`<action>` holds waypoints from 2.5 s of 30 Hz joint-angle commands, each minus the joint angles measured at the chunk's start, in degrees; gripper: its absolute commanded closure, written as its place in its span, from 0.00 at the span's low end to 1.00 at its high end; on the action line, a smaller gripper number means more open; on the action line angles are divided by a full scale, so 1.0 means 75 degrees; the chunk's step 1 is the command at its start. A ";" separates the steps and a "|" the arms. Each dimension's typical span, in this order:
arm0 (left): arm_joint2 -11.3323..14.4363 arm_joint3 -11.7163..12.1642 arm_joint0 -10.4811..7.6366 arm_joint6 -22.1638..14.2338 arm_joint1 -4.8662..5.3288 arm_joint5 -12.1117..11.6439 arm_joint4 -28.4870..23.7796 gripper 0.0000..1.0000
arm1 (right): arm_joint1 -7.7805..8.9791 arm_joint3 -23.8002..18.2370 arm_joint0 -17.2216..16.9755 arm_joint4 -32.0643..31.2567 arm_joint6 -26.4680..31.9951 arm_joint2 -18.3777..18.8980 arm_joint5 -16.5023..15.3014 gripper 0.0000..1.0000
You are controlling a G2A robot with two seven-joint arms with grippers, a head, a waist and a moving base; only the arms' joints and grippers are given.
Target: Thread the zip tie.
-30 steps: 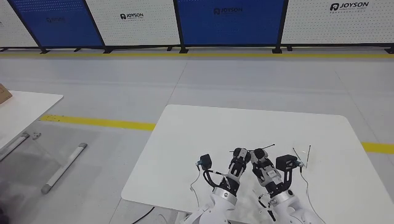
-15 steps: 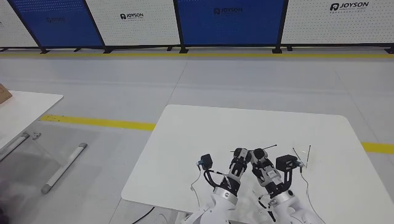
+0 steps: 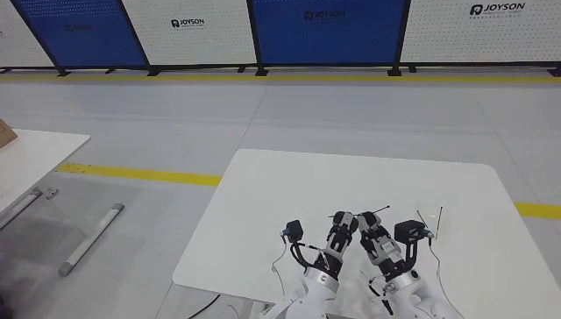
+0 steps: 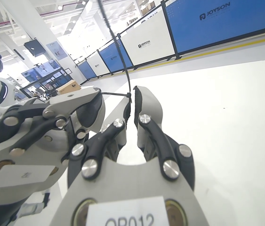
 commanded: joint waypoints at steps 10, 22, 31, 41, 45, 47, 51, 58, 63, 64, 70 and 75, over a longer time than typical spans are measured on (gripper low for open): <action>0.0008 0.0019 0.0007 0.0019 -0.0015 -0.0036 0.0011 1.00 | -0.0007 -0.0014 -0.0024 -0.0030 0.0007 0.0022 -0.0022 1.00; 0.0010 -0.0103 0.0112 -0.0149 0.0005 -0.0516 0.0026 1.00 | -0.0033 0.0030 0.0020 -0.0120 0.0108 -0.0054 0.0073 1.00; 0.0047 -0.0273 0.0153 -0.0188 0.0006 -0.0629 0.0041 1.00 | -0.0045 0.0076 0.0047 -0.0186 0.0167 -0.0073 0.0116 1.00; -0.0008 -0.0726 0.0365 -0.0218 0.0046 -0.0826 0.0095 1.00 | -0.0055 0.0269 0.0116 -0.0101 0.0227 -0.0039 0.0044 1.00; -0.0050 -0.0887 0.0462 -0.0246 0.0069 -0.0885 0.0125 1.00 | -0.0062 0.0297 0.0136 -0.0089 0.0241 -0.0044 0.0039 1.00; -0.0059 -0.0939 0.0498 -0.0255 0.0078 -0.0906 0.0136 1.00 | -0.0063 0.0302 0.0142 -0.0094 0.0253 -0.0045 0.0038 1.00; -0.0063 -0.1002 0.0556 -0.0275 0.0092 -0.0944 0.0164 1.00 | -0.0066 0.0308 0.0145 -0.0112 0.0253 -0.0044 0.0028 1.00; -0.0070 -0.1030 0.0591 -0.0243 0.0102 -0.0959 0.0186 1.00 | -0.0077 0.0348 0.0152 -0.0008 0.0245 -0.0047 -0.0045 1.00; -0.0147 -0.0880 0.0478 -0.0103 0.0085 -0.0792 0.0066 1.00 | -0.0056 0.0189 -0.0021 0.0210 -0.0037 0.0104 -0.0349 0.00; -0.0183 -0.0848 0.0447 -0.0071 0.0081 -0.0776 0.0000 1.00 | -0.0044 0.0123 -0.0092 0.0260 -0.0109 0.0166 -0.0434 0.00; -0.0501 -0.0601 0.0285 0.0088 0.0071 -0.0708 -0.0405 1.00 | 0.0068 -0.0405 -0.0658 0.0624 -0.0557 0.0766 -0.0797 0.00; -0.0876 -0.0310 0.0198 0.0245 0.0077 -0.0592 -0.0772 1.00 | 0.0243 -0.1055 -0.1279 0.1295 -0.1035 0.1442 -0.0797 0.00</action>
